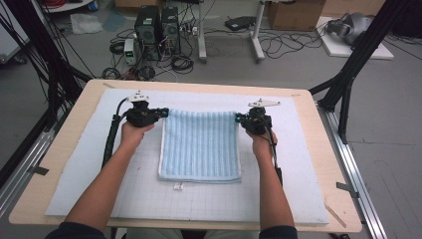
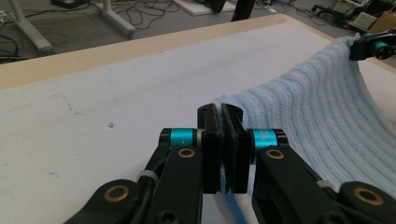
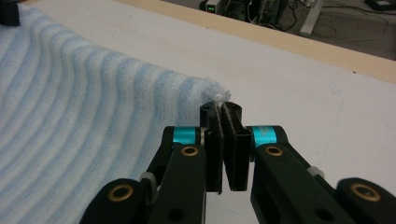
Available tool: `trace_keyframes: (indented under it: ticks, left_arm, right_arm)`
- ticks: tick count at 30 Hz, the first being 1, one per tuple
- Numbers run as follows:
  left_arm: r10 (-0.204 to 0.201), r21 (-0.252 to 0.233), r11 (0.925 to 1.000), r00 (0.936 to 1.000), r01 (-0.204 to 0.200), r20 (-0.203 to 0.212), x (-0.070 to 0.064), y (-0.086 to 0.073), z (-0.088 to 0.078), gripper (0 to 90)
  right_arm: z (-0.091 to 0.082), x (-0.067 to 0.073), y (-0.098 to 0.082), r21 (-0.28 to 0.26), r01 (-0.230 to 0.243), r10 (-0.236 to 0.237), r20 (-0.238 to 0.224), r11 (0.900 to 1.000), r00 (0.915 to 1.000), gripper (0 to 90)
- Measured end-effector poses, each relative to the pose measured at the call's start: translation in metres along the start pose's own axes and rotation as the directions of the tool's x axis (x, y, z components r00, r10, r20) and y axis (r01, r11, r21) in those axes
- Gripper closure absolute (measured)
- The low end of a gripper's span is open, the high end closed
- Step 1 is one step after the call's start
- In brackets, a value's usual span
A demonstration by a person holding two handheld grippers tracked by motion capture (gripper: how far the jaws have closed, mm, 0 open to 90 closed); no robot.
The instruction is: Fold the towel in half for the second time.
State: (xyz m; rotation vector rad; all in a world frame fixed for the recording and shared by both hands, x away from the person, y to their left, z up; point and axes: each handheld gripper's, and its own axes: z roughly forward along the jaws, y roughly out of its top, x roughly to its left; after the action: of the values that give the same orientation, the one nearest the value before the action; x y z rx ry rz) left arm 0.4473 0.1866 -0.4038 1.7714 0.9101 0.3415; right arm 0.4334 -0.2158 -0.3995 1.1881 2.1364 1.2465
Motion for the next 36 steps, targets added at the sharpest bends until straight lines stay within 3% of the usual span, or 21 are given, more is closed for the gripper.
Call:
trace_keyframes:
  ticks: [5, 9, 18, 22, 36]
  left_arm:
    - [0.007, -0.032, 0.9995, 0.9996, -0.006, 0.026, -0.007, 0.0, -0.012, 86.2]
    - [0.011, -0.027, 0.9996, 0.9986, -0.01, 0.053, -0.012, -0.002, -0.021, 86.2]
    - [0.046, -0.059, 0.9975, 0.9933, -0.04, 0.106, -0.026, -0.012, -0.037, 86.1]
    - [0.058, -0.078, 0.9958, 0.9908, -0.048, 0.123, -0.033, -0.019, -0.044, 86.1]
    - [0.068, -0.072, 0.9958, 0.9837, -0.057, 0.166, -0.05, -0.051, -0.065, 85.9]
  right_arm:
    - [-0.012, 0.004, 0.004, -0.027, 0.014, -0.015, -0.024, 1.0, 0.9996, 87.8]
    - [-0.021, 0.01, 0.004, -0.043, 0.033, -0.035, -0.049, 0.999, 0.9982, 87.8]
    - [-0.038, 0.024, -0.006, -0.057, 0.082, -0.087, -0.082, 0.995, 0.9928, 87.8]
    - [-0.045, 0.027, -0.013, -0.066, 0.085, -0.091, -0.099, 0.994, 0.9909, 87.8]
    - [-0.067, 0.037, -0.046, -0.058, 0.067, -0.074, -0.135, 0.996, 0.988, 87.7]
